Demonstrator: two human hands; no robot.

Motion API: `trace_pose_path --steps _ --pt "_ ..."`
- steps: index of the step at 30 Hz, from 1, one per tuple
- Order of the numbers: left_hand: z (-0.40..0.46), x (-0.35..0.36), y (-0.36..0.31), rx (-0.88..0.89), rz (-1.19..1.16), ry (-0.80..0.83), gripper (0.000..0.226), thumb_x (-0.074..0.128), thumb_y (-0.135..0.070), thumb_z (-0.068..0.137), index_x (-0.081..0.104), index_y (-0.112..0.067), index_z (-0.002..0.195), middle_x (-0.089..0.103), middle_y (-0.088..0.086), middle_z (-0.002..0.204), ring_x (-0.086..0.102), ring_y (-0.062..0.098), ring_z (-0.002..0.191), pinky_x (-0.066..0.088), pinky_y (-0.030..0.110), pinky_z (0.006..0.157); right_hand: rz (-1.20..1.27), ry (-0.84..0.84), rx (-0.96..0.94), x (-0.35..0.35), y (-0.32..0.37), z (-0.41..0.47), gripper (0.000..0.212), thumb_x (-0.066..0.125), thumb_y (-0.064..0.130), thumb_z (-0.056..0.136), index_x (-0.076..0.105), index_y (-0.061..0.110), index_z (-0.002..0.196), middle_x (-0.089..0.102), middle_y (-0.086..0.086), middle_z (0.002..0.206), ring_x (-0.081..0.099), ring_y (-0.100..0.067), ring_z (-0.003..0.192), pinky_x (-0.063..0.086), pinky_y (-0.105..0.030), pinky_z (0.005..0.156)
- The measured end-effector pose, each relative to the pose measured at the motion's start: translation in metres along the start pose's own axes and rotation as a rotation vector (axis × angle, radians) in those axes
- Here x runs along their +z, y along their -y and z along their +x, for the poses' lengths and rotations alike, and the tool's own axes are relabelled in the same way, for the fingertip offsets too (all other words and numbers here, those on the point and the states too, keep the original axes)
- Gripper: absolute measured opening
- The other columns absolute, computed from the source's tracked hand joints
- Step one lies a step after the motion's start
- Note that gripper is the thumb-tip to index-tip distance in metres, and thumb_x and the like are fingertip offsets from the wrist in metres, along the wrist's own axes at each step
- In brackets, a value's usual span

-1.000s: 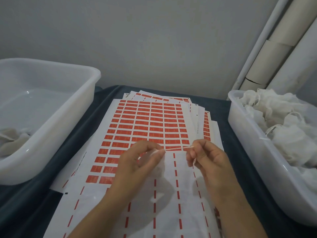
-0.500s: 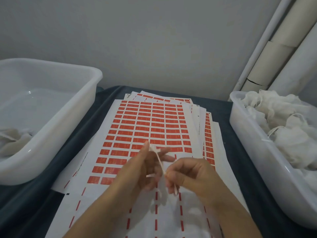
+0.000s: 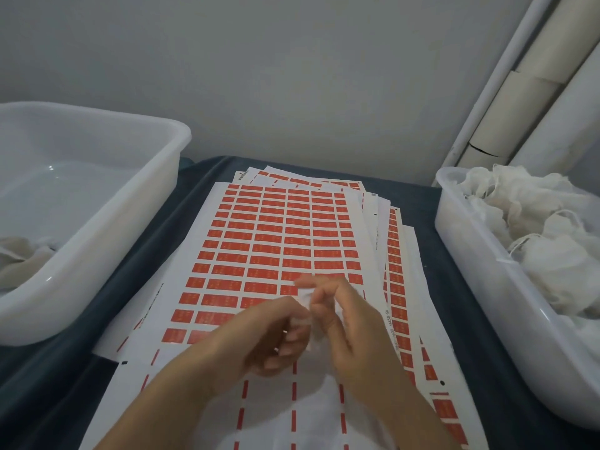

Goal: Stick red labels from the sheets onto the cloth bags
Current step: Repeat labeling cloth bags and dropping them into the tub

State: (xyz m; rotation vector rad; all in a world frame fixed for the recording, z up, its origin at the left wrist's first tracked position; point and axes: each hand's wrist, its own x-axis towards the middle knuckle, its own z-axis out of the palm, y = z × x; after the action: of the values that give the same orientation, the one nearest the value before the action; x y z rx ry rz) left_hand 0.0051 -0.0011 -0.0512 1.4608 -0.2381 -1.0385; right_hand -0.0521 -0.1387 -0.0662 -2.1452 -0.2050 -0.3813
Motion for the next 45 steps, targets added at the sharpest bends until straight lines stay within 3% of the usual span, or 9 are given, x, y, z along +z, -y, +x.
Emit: trace_pose_path --steps 4,8,13,17,22,27,34,38,45 --pt "0.005 0.002 -0.003 -0.074 0.044 -0.053 0.041 0.06 -0.031 0.081 0.055 -0.014 0.043 0.048 -0.002 0.041 0.041 0.006 0.033 0.034 0.014 0.038 0.113 -0.032 0.097 0.004 0.001 -0.002 0.011 0.038 0.039 0.086 0.047 0.033 0.087 0.059 0.029 0.091 0.055 0.009 0.098 0.043 -0.001 0.072" --pt "-0.008 0.006 0.002 0.279 0.091 -0.133 0.025 0.068 -0.049 0.068 0.072 -0.025 0.071 0.064 -0.004 0.062 0.053 0.005 0.047 0.043 0.013 0.048 0.094 -0.188 0.143 -0.001 0.001 0.001 0.011 0.041 0.042 0.084 0.047 0.034 0.088 0.053 0.043 0.09 0.053 0.017 0.093 0.041 0.002 0.066" --pt "-0.004 0.016 0.007 0.407 0.162 -0.222 0.029 0.055 -0.041 0.072 0.064 -0.016 0.085 0.062 -0.008 0.058 0.056 0.006 0.048 0.049 0.017 0.052 0.158 -0.209 0.212 -0.006 0.0 0.004 0.013 0.044 0.044 0.08 0.051 0.035 0.086 0.055 0.045 0.087 0.051 0.021 0.093 0.04 0.004 0.065" --pt "-0.006 0.016 0.011 0.445 0.244 -0.173 0.03 0.048 -0.048 0.075 0.057 -0.02 0.082 0.056 -0.009 0.055 0.052 0.005 0.048 0.049 0.016 0.057 0.177 -0.138 0.157 -0.014 0.002 0.007 0.014 0.052 0.044 0.075 0.056 0.035 0.085 0.063 0.024 0.087 0.06 0.005 0.088 0.046 -0.004 0.067" --pt "-0.008 0.014 0.017 0.468 0.255 -0.211 0.034 0.047 -0.057 0.071 0.057 -0.026 0.076 0.057 -0.008 0.06 0.053 0.005 0.055 0.048 0.013 0.058 0.318 -0.042 0.237 -0.018 0.004 0.009 0.037 0.06 0.044 0.069 0.051 0.029 0.102 0.058 0.029 0.097 0.065 0.0 0.083 0.05 -0.009 0.062" --pt "-0.008 0.014 0.019 0.476 0.25 -0.226 0.046 0.047 -0.062 0.068 0.06 -0.021 0.085 0.056 0.0 0.064 0.051 0.005 0.055 0.045 0.011 0.055 0.243 -0.064 0.175 -0.019 0.001 0.008 0.014 0.058 0.045 0.069 0.062 0.037 0.079 0.064 0.016 0.089 0.062 0.003 0.086 0.047 -0.005 0.065" --pt "-0.004 0.011 0.016 0.397 0.136 -0.258 0.024 0.052 -0.05 0.07 0.064 -0.029 0.071 0.053 -0.008 0.054 0.048 0.003 0.046 0.041 0.01 0.048 0.087 0.035 0.011 -0.018 -0.003 0.006 0.015 0.041 0.061 0.085 0.051 0.053 0.091 0.056 0.043 0.094 0.053 0.013 0.1 0.039 0.001 0.081" --pt "-0.003 0.006 0.011 0.344 0.07 -0.184 0.03 0.056 -0.044 0.07 0.062 -0.014 0.075 0.051 -0.001 0.053 0.047 0.009 0.043 0.04 0.017 0.043 0.071 0.175 0.068 -0.026 -0.004 0.006 0.017 0.053 0.053 0.079 0.054 0.055 0.096 0.06 0.027 0.101 0.053 0.007 0.102 0.04 -0.002 0.084" --pt "-0.009 0.013 0.01 0.473 0.257 -0.215 0.025 0.052 -0.035 0.075 0.059 -0.015 0.087 0.069 -0.006 0.066 0.057 0.01 0.043 0.046 0.016 0.043 0.053 0.108 0.155 -0.033 -0.002 0.007 0.019 0.061 0.046 0.067 0.056 0.049 0.085 0.061 0.02 0.094 0.053 0.006 0.095 0.042 -0.001 0.076"
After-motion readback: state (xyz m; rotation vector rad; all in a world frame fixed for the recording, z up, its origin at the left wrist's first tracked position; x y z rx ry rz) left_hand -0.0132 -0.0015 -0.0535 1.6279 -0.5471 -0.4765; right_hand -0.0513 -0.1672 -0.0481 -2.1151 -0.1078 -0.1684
